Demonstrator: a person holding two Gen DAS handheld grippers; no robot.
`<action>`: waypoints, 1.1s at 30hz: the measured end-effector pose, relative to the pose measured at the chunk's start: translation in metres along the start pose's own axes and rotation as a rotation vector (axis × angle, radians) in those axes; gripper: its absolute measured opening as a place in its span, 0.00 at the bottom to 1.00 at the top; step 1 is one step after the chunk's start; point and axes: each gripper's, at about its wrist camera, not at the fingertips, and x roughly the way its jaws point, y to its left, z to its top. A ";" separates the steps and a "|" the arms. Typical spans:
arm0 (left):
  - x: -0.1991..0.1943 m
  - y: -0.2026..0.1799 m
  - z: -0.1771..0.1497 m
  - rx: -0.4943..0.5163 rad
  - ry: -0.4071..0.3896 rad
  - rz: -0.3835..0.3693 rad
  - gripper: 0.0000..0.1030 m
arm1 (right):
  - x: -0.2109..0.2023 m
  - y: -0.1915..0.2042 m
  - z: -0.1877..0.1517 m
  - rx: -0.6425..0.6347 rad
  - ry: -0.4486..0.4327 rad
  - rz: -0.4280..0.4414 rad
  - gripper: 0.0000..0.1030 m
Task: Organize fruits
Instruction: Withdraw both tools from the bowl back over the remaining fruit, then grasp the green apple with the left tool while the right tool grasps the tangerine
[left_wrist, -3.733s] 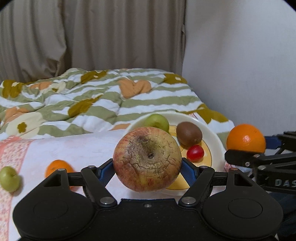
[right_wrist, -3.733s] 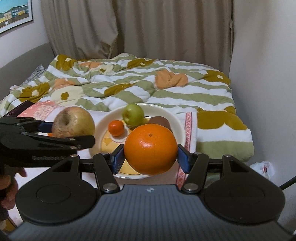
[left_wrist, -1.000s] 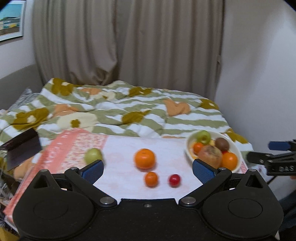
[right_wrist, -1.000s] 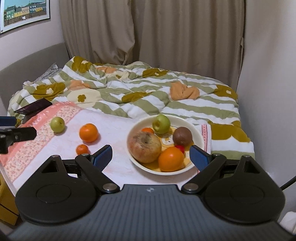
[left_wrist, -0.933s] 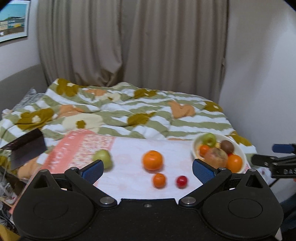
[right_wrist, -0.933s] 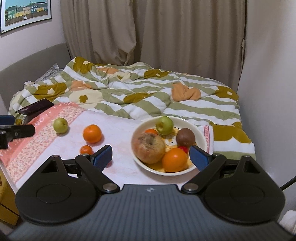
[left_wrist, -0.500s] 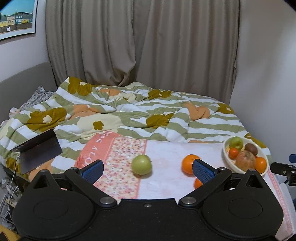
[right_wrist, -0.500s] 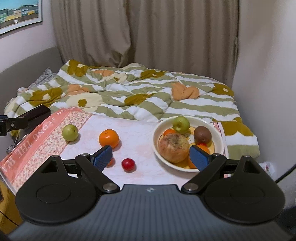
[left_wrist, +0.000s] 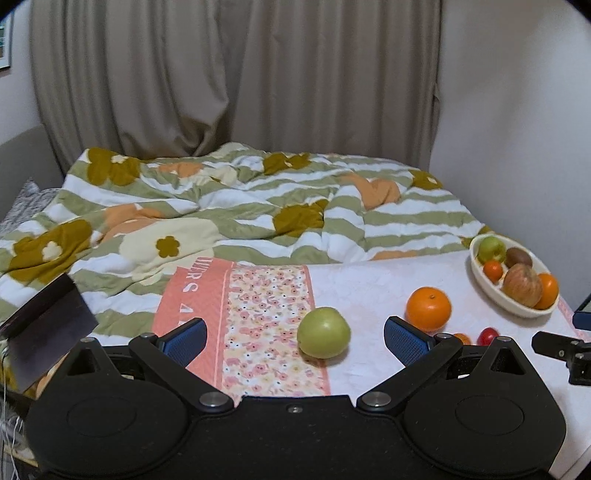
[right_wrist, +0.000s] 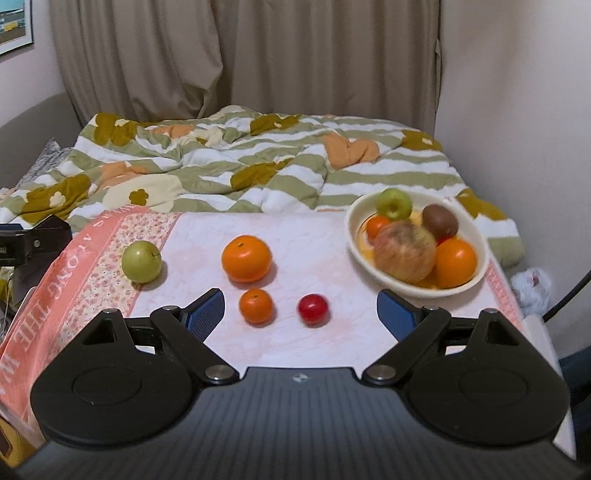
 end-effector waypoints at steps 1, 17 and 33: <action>0.006 0.003 0.000 0.005 0.005 -0.007 1.00 | 0.005 0.005 -0.003 0.005 0.005 -0.003 1.00; 0.094 0.000 -0.006 0.060 0.076 -0.104 0.98 | 0.084 0.040 -0.030 0.002 0.072 -0.002 0.91; 0.124 -0.013 -0.016 0.083 0.141 -0.148 0.60 | 0.109 0.045 -0.031 -0.023 0.085 0.005 0.71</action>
